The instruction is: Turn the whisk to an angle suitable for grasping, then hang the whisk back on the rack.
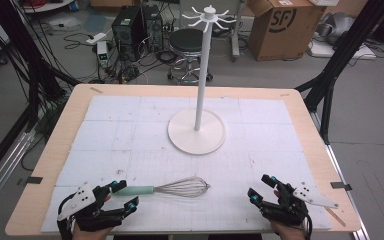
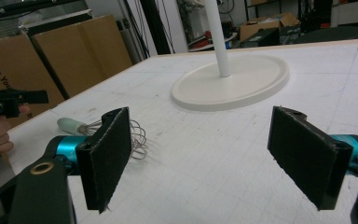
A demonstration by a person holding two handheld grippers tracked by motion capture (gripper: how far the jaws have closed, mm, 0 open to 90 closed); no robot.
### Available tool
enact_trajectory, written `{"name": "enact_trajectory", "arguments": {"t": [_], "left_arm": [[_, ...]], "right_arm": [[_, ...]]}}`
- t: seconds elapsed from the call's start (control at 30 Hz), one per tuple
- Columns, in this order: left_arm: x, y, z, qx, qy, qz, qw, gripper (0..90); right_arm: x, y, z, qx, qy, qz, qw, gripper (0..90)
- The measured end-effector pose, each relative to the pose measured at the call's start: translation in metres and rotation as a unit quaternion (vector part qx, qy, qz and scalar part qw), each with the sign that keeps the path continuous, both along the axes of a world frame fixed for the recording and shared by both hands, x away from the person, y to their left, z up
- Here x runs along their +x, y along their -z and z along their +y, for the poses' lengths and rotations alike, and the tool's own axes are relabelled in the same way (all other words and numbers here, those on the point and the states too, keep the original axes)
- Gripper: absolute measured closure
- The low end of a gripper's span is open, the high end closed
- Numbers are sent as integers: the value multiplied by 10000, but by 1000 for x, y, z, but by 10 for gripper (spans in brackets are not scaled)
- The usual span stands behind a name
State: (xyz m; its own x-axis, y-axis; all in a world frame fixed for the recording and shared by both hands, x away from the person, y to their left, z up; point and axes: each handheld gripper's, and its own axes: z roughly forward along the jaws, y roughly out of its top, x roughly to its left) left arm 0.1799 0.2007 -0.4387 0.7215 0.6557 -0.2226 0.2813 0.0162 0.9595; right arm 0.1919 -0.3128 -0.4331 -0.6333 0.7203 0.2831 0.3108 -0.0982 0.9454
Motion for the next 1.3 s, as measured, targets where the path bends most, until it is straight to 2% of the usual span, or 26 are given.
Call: {"name": "enact_trajectory", "arguments": {"t": [0.83, 1.1, 1.17, 1.2, 1.3], "left_arm": [[-1, 0, 0, 18, 0, -1, 10000, 291], [-4, -3, 0, -81, 15, -57, 10000, 291], [-4, -3, 0, -57, 14, -39, 10000, 291], [-5, -3, 0, -30, 11, -33, 10000, 291], [-8, -4, 2, -112, -16, -114, 9999, 291]], "right_arm": [[-1, -1, 1, 59, -8, -6, 10000, 205], [-3, -7, 10, 207, -288, -82, 9993, 202], [-3, -8, 11, 214, -321, -91, 9992, 201], [-2, -11, 13, 303, -373, -74, 9988, 201], [0, -15, 16, 249, -476, -114, 9985, 201]]}}
